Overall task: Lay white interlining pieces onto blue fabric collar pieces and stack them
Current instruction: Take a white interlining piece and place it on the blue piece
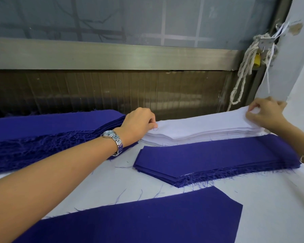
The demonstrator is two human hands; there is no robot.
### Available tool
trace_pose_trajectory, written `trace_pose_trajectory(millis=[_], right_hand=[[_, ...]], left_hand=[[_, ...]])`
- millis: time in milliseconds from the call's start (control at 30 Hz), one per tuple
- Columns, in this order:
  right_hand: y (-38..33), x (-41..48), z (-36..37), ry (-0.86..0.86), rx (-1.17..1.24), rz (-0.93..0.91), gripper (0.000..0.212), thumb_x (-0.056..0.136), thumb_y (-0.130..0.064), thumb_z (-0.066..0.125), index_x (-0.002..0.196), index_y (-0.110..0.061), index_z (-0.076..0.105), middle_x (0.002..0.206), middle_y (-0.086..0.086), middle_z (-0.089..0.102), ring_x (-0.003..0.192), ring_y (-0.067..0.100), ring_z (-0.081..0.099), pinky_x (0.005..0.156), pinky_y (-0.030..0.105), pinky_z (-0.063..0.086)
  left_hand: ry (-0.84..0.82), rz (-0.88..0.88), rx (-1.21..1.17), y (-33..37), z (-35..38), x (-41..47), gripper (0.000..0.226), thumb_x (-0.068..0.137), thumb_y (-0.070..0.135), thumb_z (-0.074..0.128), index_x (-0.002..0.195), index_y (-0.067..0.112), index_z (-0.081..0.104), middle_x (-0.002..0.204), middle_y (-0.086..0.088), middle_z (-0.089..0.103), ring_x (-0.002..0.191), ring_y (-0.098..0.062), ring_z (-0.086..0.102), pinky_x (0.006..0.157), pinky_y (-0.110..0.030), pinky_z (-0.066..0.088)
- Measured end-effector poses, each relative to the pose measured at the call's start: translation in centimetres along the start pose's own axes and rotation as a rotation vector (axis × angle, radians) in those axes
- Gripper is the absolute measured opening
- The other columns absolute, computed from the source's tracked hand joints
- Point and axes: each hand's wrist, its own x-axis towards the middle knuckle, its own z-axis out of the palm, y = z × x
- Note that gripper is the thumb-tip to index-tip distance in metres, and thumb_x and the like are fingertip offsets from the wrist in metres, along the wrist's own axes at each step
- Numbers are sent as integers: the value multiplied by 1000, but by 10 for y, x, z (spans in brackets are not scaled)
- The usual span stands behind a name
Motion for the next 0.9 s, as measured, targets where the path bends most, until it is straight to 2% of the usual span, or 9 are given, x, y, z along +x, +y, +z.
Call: trace_pose_trajectory(millis=[133, 200, 300, 467, 600, 667, 733, 800, 900], right_hand=[[10, 2, 2, 34, -112, 51, 25, 87, -17, 73, 109, -10, 62, 95, 19, 61, 114, 37, 48, 95, 42, 22], [12, 1, 4, 56, -144, 91, 28, 87, -19, 73, 111, -9, 64, 93, 21, 63, 112, 36, 47, 92, 41, 22], [16, -1, 5, 89, -145, 136, 16, 88, -23, 74, 91, -8, 67, 78, 17, 57, 98, 37, 48, 86, 43, 24], [20, -2, 7, 99, -109, 197, 30, 94, -29, 68, 69, -13, 59, 62, 7, 47, 78, 30, 43, 78, 39, 17], [23, -4, 8, 32, -103, 207, 42, 100, -31, 57, 63, -11, 57, 83, 22, 63, 86, 34, 48, 78, 40, 18], [22, -6, 7, 25, -93, 204, 29, 101, -23, 55, 84, -9, 73, 101, 25, 67, 99, 40, 53, 78, 40, 17], [21, -9, 5, 63, -59, 196, 24, 101, -16, 55, 106, -12, 78, 114, 22, 69, 107, 42, 54, 76, 37, 14], [21, -11, 3, 91, 9, 228, 23, 100, -20, 58, 112, -15, 78, 122, 17, 69, 113, 40, 54, 79, 36, 15], [23, -12, -1, 71, 129, 325, 23, 97, -27, 65, 113, -15, 77, 124, 15, 69, 117, 41, 52, 92, 43, 27]], left_hand=[[-2, -1, 1, 1, 0, 0, 18, 94, 26, 67, 92, 11, 75, 88, 2, 64, 76, -10, 57, 70, -25, 44], [-4, -4, -1, 2, 0, -1, 17, 94, 26, 66, 92, 11, 75, 90, 0, 66, 76, -10, 57, 70, -25, 44], [-6, -3, 8, 2, -1, -1, 17, 94, 26, 66, 92, 12, 74, 90, 0, 65, 76, -10, 57, 70, -25, 43], [-19, 1, 24, 2, -3, -2, 17, 94, 27, 67, 93, 12, 75, 93, 2, 65, 82, -13, 60, 78, -33, 53], [-28, -16, 11, 3, -5, -1, 17, 94, 27, 67, 93, 12, 75, 96, -1, 69, 84, -15, 63, 81, -36, 55], [-22, -28, 10, 4, -4, -1, 16, 93, 27, 68, 98, 13, 73, 99, -1, 69, 88, -16, 64, 81, -36, 55], [-15, -41, 38, 6, -3, -1, 26, 93, 28, 68, 115, 13, 67, 109, -3, 67, 99, -20, 63, 85, -37, 54], [-22, -40, 77, 5, -2, 0, 43, 94, 29, 66, 134, 14, 56, 123, -5, 61, 112, -21, 58, 88, -34, 50], [-76, -37, 91, 4, -1, 4, 52, 97, 27, 62, 144, 14, 47, 138, -6, 53, 126, -23, 50, 97, -35, 44]])
